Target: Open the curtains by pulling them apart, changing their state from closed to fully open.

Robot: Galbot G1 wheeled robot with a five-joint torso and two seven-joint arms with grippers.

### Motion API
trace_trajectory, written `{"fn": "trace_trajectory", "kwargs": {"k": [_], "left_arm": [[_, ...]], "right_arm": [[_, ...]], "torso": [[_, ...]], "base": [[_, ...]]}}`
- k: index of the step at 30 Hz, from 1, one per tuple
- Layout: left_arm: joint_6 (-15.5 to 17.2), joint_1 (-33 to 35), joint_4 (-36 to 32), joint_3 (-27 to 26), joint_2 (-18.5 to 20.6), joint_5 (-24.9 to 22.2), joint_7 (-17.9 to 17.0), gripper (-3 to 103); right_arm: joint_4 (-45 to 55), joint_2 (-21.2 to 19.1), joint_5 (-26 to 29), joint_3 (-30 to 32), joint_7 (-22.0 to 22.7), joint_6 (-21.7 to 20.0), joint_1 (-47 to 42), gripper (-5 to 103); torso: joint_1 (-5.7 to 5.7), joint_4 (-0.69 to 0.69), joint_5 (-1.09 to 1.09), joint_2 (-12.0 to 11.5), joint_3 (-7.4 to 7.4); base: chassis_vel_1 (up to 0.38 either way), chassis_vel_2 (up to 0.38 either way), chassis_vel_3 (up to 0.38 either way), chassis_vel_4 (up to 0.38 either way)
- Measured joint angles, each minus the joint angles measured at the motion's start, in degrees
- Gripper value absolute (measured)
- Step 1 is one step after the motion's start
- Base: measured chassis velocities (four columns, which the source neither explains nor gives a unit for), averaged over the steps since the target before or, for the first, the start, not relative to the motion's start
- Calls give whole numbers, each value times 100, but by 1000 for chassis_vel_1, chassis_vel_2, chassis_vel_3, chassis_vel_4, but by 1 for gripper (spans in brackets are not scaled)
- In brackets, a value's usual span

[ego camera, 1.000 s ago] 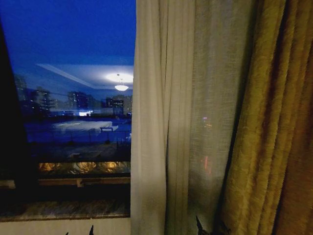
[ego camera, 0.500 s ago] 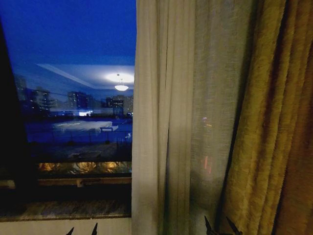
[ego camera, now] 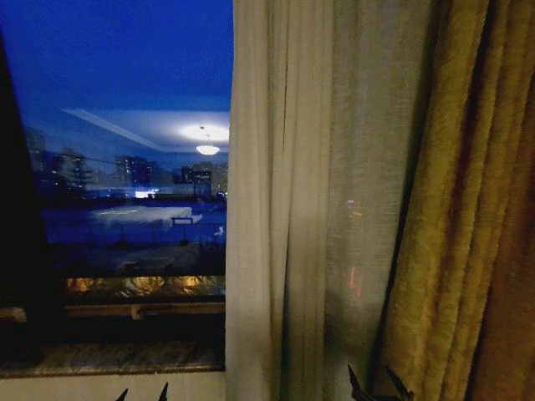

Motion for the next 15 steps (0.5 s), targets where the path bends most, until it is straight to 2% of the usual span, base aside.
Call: {"fn": "trace_trajectory", "kwargs": {"k": [6,15], "left_arm": [[-30,15,8,-19,-11,0,2,100],[-130,37,36,-45,-43,0,9,100]], "right_arm": [[61,0,-11,-24,-1,18,-48,100],[154,0,-202,-124,-2,59,-117,100]], "torso": [[0,-1,1,0,0],[0,-1,0,0,0]], "base": [[21,14,-14,-12],[75,68,-77,-81]]}}
